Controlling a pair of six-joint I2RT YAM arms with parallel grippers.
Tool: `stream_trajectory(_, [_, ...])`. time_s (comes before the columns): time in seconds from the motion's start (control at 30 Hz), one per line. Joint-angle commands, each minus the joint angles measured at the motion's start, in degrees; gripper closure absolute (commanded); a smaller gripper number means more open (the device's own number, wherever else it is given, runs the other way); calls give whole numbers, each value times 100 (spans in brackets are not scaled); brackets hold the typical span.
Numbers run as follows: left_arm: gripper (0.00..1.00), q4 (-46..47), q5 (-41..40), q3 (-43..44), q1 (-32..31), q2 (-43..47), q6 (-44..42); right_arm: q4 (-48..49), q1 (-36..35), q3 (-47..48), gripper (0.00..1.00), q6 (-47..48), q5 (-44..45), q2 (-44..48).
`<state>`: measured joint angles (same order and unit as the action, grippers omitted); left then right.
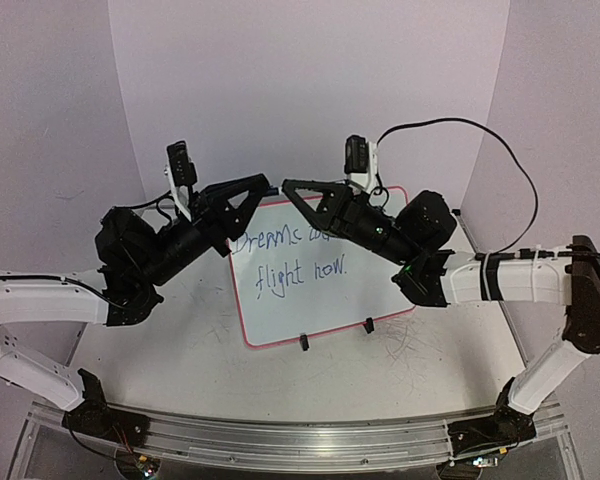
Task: Write a sentence on the whiteboard
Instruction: Put down the whiteboard marker at the corner of the board.
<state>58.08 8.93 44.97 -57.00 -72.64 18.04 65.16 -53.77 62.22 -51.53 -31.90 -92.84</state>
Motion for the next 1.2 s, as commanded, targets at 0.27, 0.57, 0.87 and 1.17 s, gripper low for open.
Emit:
stream_trajectory(0.27, [15,-3102,-677,-58,-190,1078,183,-5529,1505,-1733,100,2068,433,3142])
stream_trajectory(0.57, [9,-4347,-1900,430,-151,1167,121,-9974,3017,-1660,100,1819,1863,3588])
stream_trajectory(0.87, [11,-4640,-1693,707,-142,1004,42,-10344,4004,-1606,100,2002,1626,1714])
stream_trajectory(1.17, [13,-4647,-1775,456,-140,1406,202,-10742,4346,-582,96,3085,2270,21])
